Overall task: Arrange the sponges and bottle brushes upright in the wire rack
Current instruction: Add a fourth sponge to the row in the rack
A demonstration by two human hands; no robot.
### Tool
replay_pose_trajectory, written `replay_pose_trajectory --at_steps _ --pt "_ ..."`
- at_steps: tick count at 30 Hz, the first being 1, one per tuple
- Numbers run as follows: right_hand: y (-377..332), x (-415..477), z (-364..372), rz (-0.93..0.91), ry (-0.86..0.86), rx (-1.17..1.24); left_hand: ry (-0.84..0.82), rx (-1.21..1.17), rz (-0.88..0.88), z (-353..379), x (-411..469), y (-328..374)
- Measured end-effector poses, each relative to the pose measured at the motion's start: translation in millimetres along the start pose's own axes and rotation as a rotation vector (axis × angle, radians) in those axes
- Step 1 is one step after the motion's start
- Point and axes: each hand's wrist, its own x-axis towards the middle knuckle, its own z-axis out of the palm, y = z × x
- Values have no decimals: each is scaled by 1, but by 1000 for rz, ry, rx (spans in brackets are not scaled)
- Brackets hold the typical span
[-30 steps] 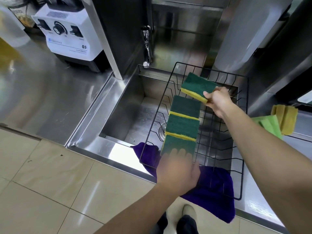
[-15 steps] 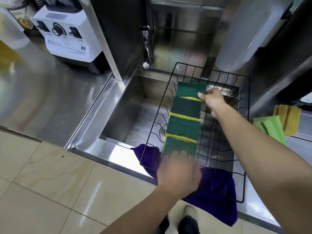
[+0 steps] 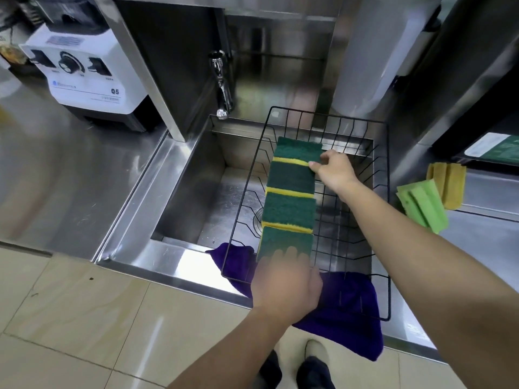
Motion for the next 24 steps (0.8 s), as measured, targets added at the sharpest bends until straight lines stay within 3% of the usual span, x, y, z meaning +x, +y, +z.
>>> replay_pose_trajectory --at_steps 7,10,15,18,21,24 --pt "-2 -48 -49 -235 397 -106 -34 3 16 -2 2 0" --pt "18 -66 -73 -190 533 -237 -52 24 66 -2 2 0" --pt "68 -95 -96 72 533 -318 -41 41 245 -1 -1 10" --pt "96 -110 -98 186 448 -349 -40 5 285 2 -7 26" --pt "118 -121 -97 222 328 -329 -40 3 284 3 -8 30" --pt "128 -129 -97 212 321 -243 -37 10 301 3 -7 27"
